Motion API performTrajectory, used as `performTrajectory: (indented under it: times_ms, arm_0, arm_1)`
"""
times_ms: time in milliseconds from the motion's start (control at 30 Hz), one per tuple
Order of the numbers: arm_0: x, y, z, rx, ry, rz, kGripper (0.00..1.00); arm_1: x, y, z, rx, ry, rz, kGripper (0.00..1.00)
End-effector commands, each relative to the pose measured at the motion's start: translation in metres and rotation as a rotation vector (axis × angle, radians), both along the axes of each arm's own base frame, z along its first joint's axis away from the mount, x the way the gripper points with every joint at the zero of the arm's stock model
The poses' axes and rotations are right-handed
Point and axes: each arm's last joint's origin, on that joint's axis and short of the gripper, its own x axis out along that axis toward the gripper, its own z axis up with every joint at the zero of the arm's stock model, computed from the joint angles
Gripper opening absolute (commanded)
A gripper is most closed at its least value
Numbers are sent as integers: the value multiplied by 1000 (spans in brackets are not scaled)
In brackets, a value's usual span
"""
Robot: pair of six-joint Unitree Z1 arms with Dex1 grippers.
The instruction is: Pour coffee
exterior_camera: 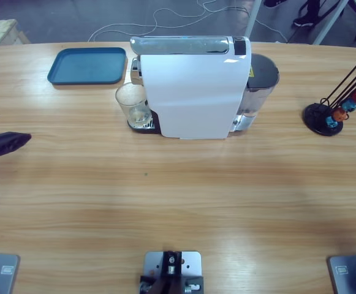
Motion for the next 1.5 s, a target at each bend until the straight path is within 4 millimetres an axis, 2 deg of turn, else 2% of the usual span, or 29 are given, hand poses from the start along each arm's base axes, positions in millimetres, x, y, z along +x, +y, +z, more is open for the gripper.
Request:
performTrajectory:
  times_ms: [33, 367, 633, 833, 1000, 1267, 1500]
  arm_0:
    - [3, -2, -10, 27, 35, 14, 982]
    - [3, -2, -10, 28, 36, 14, 982]
    - [4, -3, -11, 32, 42, 17, 982]
    - [4, -3, -11, 32, 41, 17, 982]
    - [6, -4, -12, 42, 45, 20, 982]
    - [12, -9, -15, 58, 56, 18, 982]
    - [10, -7, -15, 52, 51, 16, 977]
  arm_1:
    - [9, 4, -15, -20, 49, 2, 1000]
    - [9, 4, -18, -29, 66, 3, 1000]
    - [13, 13, -37, -15, 156, 41, 1000]
    - [7, 7, -28, -10, 146, 40, 1000]
    - [5, 8, -33, -9, 186, 48, 1000]
    - [-6, 0, -23, -13, 182, 58, 1000]
    - [-14, -7, -18, -26, 175, 61, 1000]
